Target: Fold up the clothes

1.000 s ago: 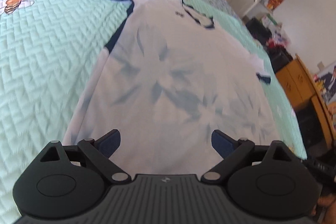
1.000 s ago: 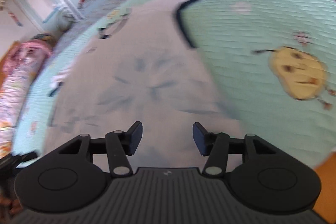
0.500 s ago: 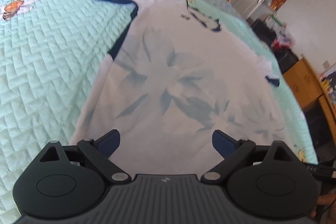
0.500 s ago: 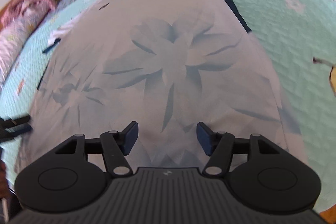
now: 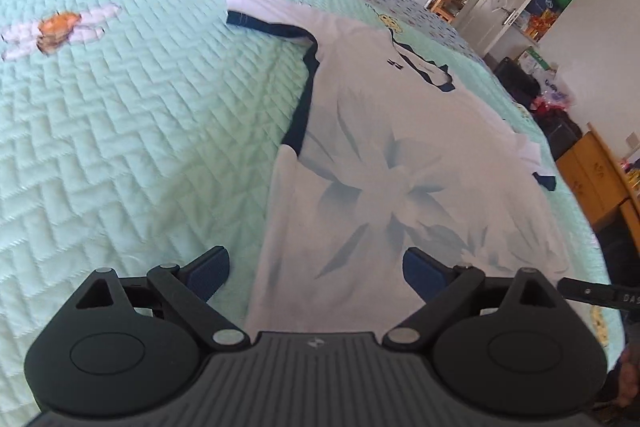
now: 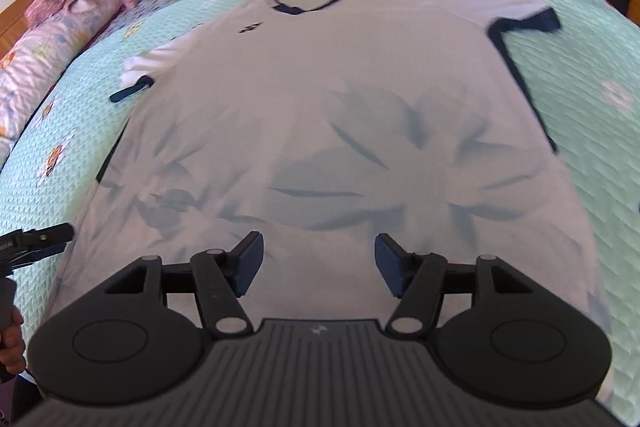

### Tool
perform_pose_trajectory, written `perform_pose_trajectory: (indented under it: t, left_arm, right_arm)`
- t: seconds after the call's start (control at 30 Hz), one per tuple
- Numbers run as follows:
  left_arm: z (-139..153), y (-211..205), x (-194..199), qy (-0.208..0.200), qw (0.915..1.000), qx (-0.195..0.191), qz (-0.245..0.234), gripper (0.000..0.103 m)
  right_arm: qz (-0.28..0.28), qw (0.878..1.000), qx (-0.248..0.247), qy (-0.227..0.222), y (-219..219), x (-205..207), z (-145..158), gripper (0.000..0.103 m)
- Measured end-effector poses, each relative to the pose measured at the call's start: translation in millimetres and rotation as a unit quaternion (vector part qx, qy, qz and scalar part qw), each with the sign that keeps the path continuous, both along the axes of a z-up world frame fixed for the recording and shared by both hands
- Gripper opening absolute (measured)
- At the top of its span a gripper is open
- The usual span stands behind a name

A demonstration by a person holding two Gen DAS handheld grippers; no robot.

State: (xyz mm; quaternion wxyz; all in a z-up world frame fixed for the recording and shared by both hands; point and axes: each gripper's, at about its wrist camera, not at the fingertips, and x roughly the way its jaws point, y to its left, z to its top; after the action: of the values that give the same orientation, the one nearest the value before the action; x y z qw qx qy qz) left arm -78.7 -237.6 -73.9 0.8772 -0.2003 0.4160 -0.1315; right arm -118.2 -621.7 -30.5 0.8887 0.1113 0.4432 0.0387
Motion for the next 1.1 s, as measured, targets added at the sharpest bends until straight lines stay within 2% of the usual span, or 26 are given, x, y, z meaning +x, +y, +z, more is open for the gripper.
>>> perform_pose_trajectory:
  t: [0.2,0.3,0.37,0.4,0.47,0.5,0.53,0.63,0.67,0.73,0.8,1.0,1.1]
  left_arm:
    - [-8.1,17.3,7.5,0.008,0.998,-0.062,-0.011,0.094]
    - [-12.6,27.7,6.2,0.014,0.9937,-0.111,-0.007,0.09]
    - [-14.6,27.4,8.8,0.024,0.989,-0.145,-0.015,0.084]
    - [-15.3,24.6,10.5,0.029,0.9877,-0.152,-0.02,0.08]
    - [-14.4,18.3,11.4,0.026,0.992,-0.122,-0.023,0.072]
    - [-14.2,16.6,11.2,0.023,0.9938,-0.106,-0.022,0.065]
    - [-15.5,18.3,10.7,0.019,0.9939,-0.107,-0.018,0.062]
    - [-23.2,29.3,9.2,0.018,0.9893,-0.144,0.0,0.058]
    - [-25.2,31.9,8.7,0.018,0.9885,-0.15,0.005,0.054]
    - [-25.9,32.0,7.7,0.012,0.9904,-0.137,0.01,0.037]
    - [-26.6,31.6,6.2,0.008,0.9915,-0.129,0.015,0.03]
    - [-31.1,36.9,6.8,0.008,0.9904,-0.137,0.018,0.028]
    - [-29.9,35.1,6.0,0.005,0.9914,-0.13,0.015,0.028]
  right_arm:
    - [0.019,0.999,-0.027,-0.025,29.7,19.9,19.9,0.064]
    - [0.028,0.999,-0.014,-0.035,42.4,33.6,28.2,0.067]
    - [0.036,0.998,-0.017,-0.041,53.6,42.6,30.9,0.067]
    - [0.04,0.998,-0.024,-0.045,60.1,46.9,31.4,0.067]
    - [0.05,0.997,-0.035,-0.048,72.5,54.1,31.2,0.068]
    - [0.058,0.996,-0.039,-0.049,78.6,57.3,31.7,0.068]
    - [0.069,0.995,-0.049,-0.053,85.9,60.2,33.5,0.068]
    - [0.109,0.987,-0.093,-0.075,110.9,69.7,40.3,0.068]
    - [0.127,0.98,-0.122,-0.09,121.9,74.0,43.5,0.068]
    - [0.165,0.963,-0.178,-0.121,144.4,85.4,48.9,0.068]
    - [0.206,0.941,-0.222,-0.148,167.9,101.9,51.7,0.067]
    - [0.303,0.873,-0.313,-0.22,251.1,162.4,53.7,0.067]
    - [0.353,0.828,-0.353,-0.255,302.7,184.9,43.7,0.067]
